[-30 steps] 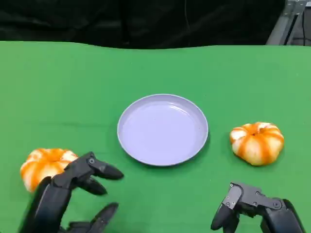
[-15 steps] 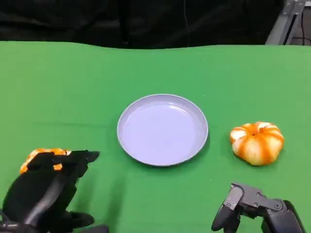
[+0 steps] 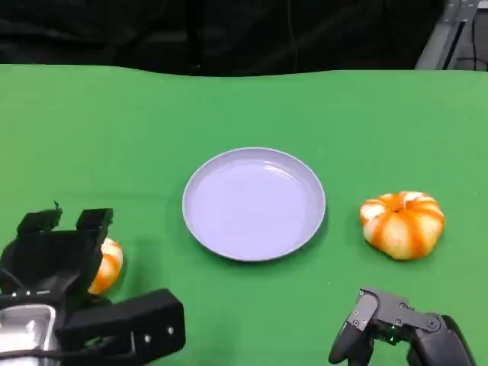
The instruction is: Grasp the bread from the table and place it into the plate.
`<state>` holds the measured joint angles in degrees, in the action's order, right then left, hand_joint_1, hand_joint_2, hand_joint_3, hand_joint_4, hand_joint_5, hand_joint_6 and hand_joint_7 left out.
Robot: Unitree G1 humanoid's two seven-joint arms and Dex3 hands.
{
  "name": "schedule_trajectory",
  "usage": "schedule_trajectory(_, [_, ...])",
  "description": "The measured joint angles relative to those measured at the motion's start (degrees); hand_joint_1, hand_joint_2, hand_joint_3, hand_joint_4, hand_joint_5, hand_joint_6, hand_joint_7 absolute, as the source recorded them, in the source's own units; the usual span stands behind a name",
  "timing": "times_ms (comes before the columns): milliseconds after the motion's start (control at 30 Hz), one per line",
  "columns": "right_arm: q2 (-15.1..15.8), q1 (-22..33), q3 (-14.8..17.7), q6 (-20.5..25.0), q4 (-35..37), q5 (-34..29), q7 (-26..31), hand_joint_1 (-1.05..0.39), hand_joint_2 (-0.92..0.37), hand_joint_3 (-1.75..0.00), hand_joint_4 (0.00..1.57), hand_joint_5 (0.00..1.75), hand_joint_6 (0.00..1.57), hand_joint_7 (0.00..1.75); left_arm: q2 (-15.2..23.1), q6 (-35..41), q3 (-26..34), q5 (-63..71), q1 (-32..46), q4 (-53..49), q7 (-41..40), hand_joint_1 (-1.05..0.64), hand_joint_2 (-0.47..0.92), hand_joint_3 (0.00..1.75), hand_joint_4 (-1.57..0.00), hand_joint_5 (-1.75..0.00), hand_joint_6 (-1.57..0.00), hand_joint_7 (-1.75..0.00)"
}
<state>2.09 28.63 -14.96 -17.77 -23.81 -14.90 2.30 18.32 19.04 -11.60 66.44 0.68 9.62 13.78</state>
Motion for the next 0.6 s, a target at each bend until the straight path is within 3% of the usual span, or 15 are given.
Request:
schedule_trajectory(233, [0.06, 0.27, -0.27, 0.31, -0.41, -0.21, 0.01, 0.00, -0.18, -1.63, 0.82, 1.75, 0.82, 1.43, 1.06, 1.48, -1.30, -1.73, -6.37, -12.67, -0.29, -0.57, 0.88, 0.00, 0.00, -0.38, -0.15, -0.16])
schedule_trajectory(467, [0.09, 0.16, -0.45, 0.29, -0.48, -0.18, 0.00, 0.00, -0.18, -1.63, 0.82, 1.75, 0.82, 1.43, 1.43, 2.00, -2.79, -5.74, -8.84, -20.54, -0.70, -0.54, 0.90, 0.01, 0.00, -0.36, -0.15, -0.13])
schedule_trajectory(600, [0.17, 0.15, -0.54, 0.30, -0.57, -0.08, -0.07, -0.01, -0.19, -1.62, 0.81, 1.75, 0.82, 1.43, 1.72, 1.66, -3.97, -8.71, -11.80, -26.41, -1.03, -0.42, 0.92, 0.02, -0.11, -0.42, -0.28, -0.09])
